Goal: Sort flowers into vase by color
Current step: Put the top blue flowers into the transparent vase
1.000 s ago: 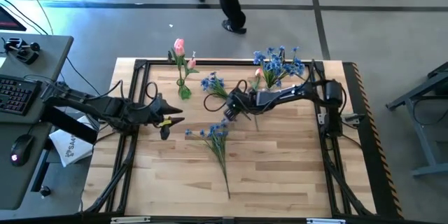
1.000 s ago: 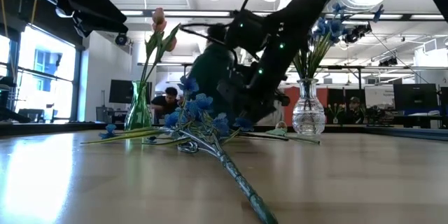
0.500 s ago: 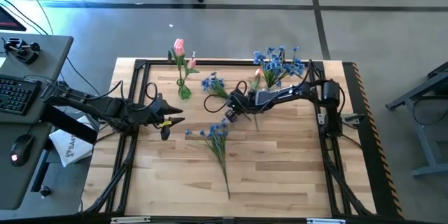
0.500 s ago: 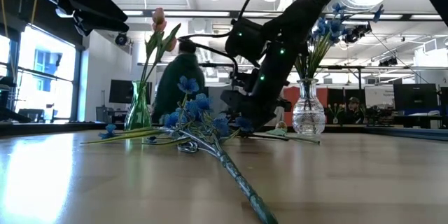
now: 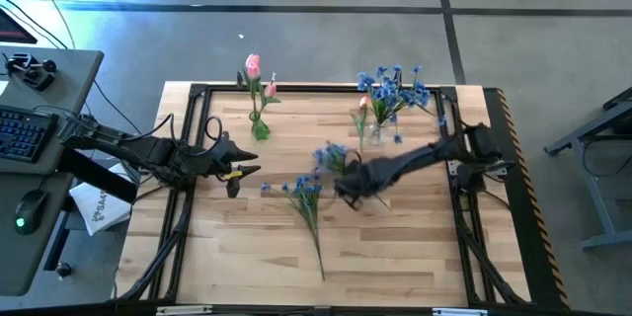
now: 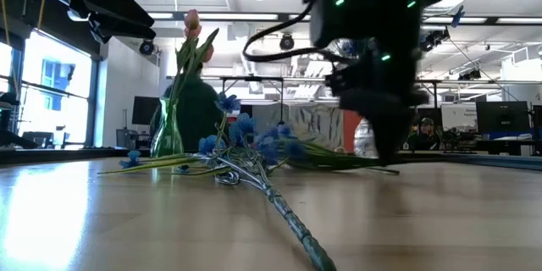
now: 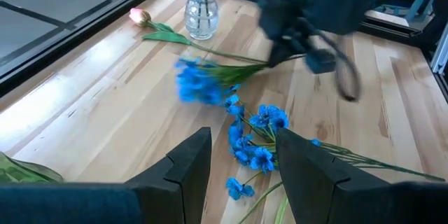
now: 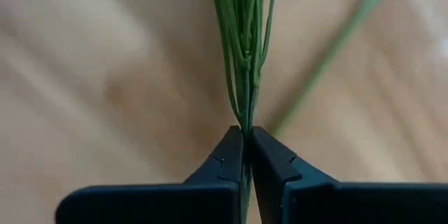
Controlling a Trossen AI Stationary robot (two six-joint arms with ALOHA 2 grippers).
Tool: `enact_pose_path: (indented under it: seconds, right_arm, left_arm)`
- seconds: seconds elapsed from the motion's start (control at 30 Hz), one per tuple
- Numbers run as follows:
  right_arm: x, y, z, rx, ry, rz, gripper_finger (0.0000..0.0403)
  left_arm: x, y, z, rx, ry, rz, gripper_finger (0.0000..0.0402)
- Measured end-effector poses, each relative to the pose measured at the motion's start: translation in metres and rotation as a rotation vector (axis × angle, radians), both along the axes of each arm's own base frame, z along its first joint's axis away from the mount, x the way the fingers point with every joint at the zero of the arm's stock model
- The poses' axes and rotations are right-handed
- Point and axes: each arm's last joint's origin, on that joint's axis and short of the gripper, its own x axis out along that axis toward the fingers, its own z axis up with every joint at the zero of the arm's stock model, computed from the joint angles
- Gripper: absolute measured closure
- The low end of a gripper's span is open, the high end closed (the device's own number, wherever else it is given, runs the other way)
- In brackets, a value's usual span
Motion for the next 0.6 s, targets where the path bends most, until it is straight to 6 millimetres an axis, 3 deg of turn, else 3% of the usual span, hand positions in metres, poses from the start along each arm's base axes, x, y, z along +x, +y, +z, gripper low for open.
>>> enact_pose_path:
  seconds: [0.13, 0.27, 0.43, 0.6]
  right_arm:
    - [-0.016, 0.038, -0.006, 0.061, 0.056, 0.060, 0.0400]
    - [-0.028, 0.060, -0.015, 0.073, 0.020, 0.080, 0.0400]
    - [-0.033, 0.069, -0.015, 0.017, -0.015, 0.060, 0.0381]
    - [-0.035, 0.070, 0.006, 0.106, -0.059, 0.136, 0.0304]
  left_arm:
    - [0.001, 0.000, -0.001, 0.002, 0.004, 0.000, 0.0255]
    - [0.004, -0.001, -0.003, 0.007, 0.023, 0.000, 0.0255]
    - [0.009, -0.002, -0.008, 0.015, 0.056, 0.001, 0.0255]
    - [0.013, -0.003, -0.012, 0.021, 0.081, 0.001, 0.0255]
